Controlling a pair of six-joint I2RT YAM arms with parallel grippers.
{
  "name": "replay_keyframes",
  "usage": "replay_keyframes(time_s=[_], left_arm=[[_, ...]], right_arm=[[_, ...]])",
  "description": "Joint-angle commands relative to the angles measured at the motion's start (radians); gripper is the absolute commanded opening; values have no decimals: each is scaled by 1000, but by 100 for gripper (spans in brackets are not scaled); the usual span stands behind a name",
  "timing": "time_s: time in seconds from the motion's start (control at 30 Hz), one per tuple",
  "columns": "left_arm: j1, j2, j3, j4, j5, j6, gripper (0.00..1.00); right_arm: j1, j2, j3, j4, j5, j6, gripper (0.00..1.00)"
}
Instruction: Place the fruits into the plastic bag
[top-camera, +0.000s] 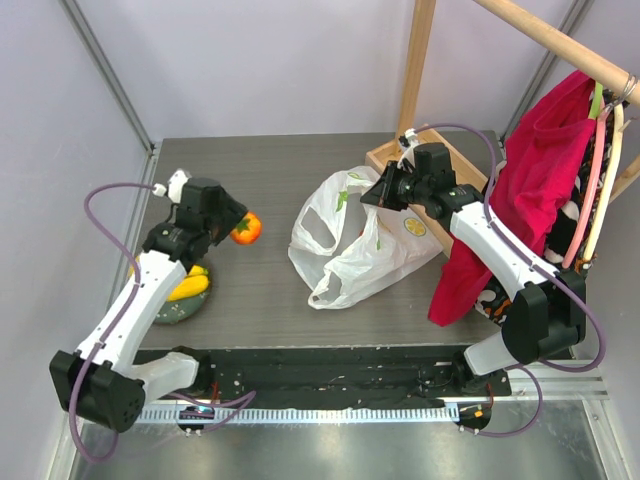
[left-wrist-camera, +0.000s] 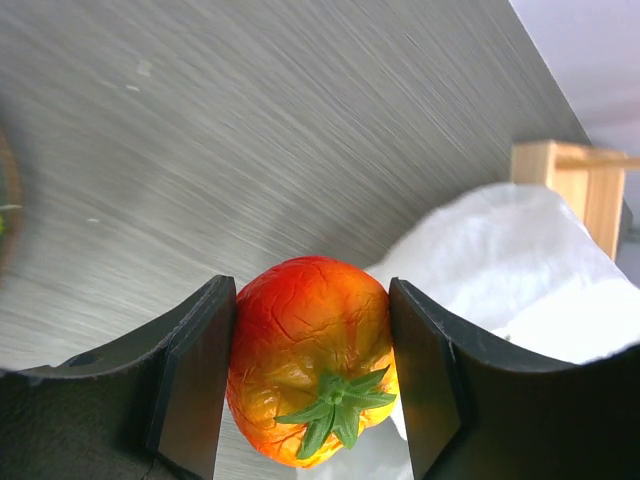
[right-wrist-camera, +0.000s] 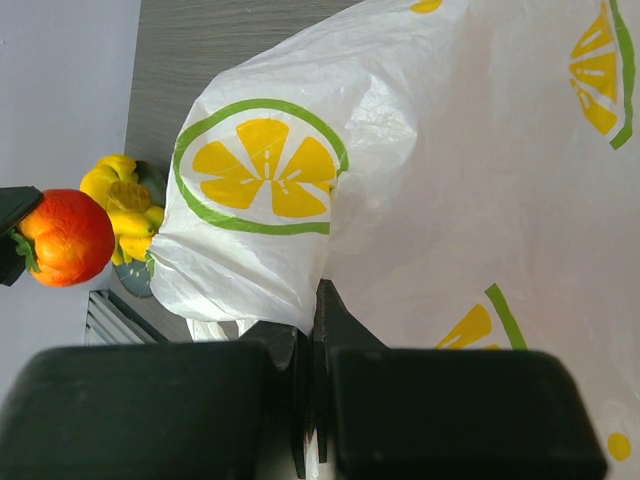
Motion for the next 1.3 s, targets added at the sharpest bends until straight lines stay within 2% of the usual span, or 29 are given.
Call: replay_keyframes(time_s=[0.0, 0.2, 0.4, 0.77, 1.0, 1.27], left_arm=[[-118, 58, 78, 96, -86, -71, 52], [-340, 167, 211, 160, -116, -91, 53], [-475, 301, 323, 229, -107, -86, 55], [-555, 517, 406, 306, -53, -89, 56], [-555, 540, 371, 256, -167, -37, 58], [-617, 628, 360, 296, -52, -43, 58]], right_arm=[[-3, -37, 31, 12, 10, -1, 1], [-3, -43, 29, 5, 20, -1, 1], [-3, -48, 28, -2, 21, -1, 1], [-5, -60, 25, -15, 23, -6, 1], [-3, -69, 23, -22, 23, -9, 1], [-3, -61, 23, -18, 20, -6, 1]])
